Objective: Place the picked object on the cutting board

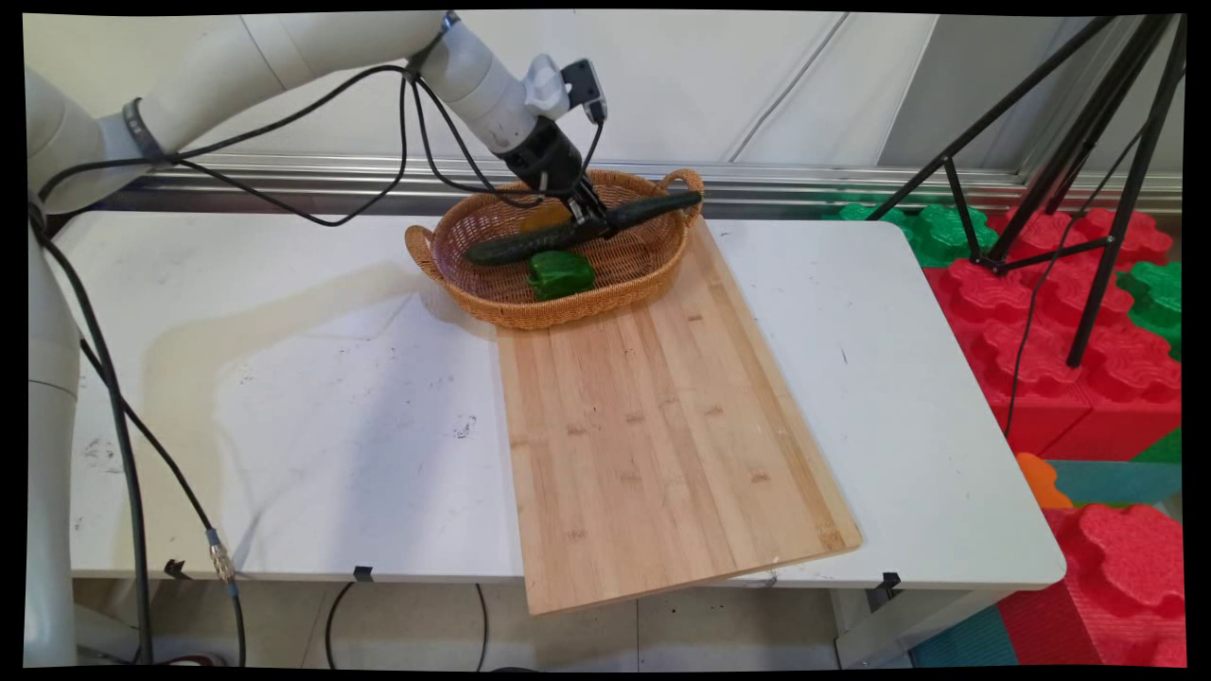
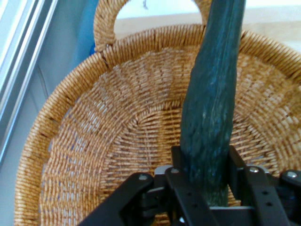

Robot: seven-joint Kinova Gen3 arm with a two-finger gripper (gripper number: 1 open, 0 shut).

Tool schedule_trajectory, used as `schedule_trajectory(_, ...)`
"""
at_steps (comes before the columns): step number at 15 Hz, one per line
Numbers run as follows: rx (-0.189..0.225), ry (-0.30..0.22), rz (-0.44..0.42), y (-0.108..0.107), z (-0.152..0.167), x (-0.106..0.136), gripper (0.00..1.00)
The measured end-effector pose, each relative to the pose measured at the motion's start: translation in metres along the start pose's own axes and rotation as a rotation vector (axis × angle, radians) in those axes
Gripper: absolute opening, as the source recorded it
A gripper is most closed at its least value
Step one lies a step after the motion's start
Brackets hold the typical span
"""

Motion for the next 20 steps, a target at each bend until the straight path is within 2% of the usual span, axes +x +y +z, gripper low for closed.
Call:
schedule_trajectory(8,0.006,0.115,-0.02,0.011,-0.057,0.011,0.0)
schedule_trajectory(12,-0.004,0.161,-0.035,0.018,-0.087,0.012,0.0)
schedule_trajectory(20,-0.096,0.221,-0.068,0.045,-0.144,0.002,0.0)
